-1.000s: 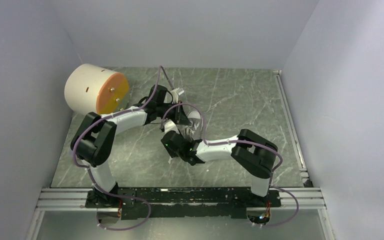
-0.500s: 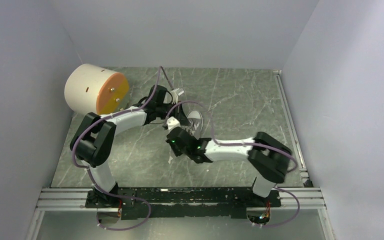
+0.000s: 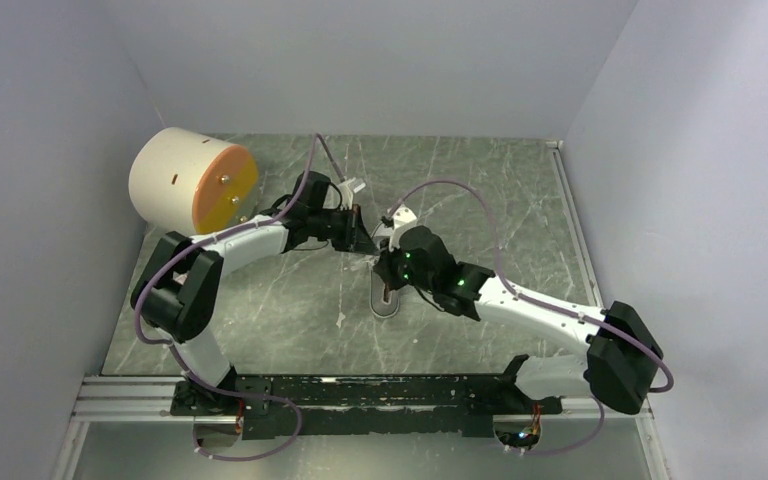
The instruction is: Tie the shoes
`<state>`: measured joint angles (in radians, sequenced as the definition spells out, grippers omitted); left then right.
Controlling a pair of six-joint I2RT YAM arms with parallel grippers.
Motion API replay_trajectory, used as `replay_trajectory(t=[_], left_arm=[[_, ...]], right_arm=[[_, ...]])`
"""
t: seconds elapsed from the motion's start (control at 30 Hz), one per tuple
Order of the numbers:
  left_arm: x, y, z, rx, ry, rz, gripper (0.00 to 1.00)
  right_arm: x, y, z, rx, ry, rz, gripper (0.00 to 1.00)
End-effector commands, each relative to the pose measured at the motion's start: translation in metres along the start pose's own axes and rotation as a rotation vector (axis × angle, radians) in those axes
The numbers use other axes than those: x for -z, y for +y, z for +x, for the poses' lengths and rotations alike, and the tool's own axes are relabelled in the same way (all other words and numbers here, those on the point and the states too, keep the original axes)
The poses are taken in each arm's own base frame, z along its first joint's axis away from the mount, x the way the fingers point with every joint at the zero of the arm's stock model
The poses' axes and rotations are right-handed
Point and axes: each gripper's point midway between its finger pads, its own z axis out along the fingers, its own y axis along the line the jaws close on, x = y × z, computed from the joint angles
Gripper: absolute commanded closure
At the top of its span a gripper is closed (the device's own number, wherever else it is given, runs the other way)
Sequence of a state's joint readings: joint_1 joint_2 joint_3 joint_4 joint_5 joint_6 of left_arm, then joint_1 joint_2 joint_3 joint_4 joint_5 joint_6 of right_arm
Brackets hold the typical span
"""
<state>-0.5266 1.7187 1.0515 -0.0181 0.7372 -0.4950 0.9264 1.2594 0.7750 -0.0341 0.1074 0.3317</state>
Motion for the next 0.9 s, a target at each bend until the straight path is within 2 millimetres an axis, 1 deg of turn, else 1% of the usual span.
replay_trajectory(t=[0.0, 0.03, 0.07, 0.17, 0.23, 0.27, 0.43, 0.53, 0.63, 0.77, 0.87], left_arm=[[0.008, -0.009, -0.001, 0.012, 0.008, 0.022, 0.95], [0.009, -0.01, -0.002, 0.01, 0.009, 0.023, 0.95], [0.009, -0.011, -0.002, 0.009, 0.01, 0.021, 0.95], [0.01, -0.013, -0.003, 0.005, 0.013, 0.026, 0.95], [0.011, -0.015, -0.003, 0.004, 0.01, 0.031, 0.95], [0.012, -0.016, -0.002, 0.004, 0.01, 0.034, 0.95], [0.015, -0.019, 0.0, 0.002, 0.007, 0.041, 0.95], [0.017, -0.021, -0.001, -0.003, 0.007, 0.046, 0.95], [0.017, -0.023, -0.002, -0.006, 0.003, 0.051, 0.95], [0.016, -0.022, -0.004, -0.003, 0.003, 0.056, 0.95], [0.016, -0.023, -0.005, -0.006, 0.0, 0.059, 0.95]], right_arm=[[0.005, -0.025, -0.007, 0.013, 0.004, 0.051, 1.0], [0.004, -0.035, -0.011, 0.01, -0.007, 0.075, 1.0], [0.004, -0.041, -0.017, 0.002, -0.021, 0.083, 1.0], [0.001, -0.054, -0.032, -0.03, -0.07, 0.093, 1.0], [-0.004, -0.061, -0.034, -0.048, -0.071, 0.106, 1.0], [-0.007, -0.062, -0.038, -0.051, -0.083, 0.099, 1.0], [-0.021, -0.066, -0.045, -0.113, -0.109, 0.079, 1.0], [-0.03, -0.063, -0.046, -0.179, -0.113, 0.04, 1.0], [-0.042, -0.064, -0.04, -0.247, -0.098, 0.018, 1.0], [-0.056, -0.069, -0.034, -0.326, -0.062, 0.022, 1.0], [-0.062, -0.07, -0.03, -0.368, -0.043, 0.024, 1.0]])
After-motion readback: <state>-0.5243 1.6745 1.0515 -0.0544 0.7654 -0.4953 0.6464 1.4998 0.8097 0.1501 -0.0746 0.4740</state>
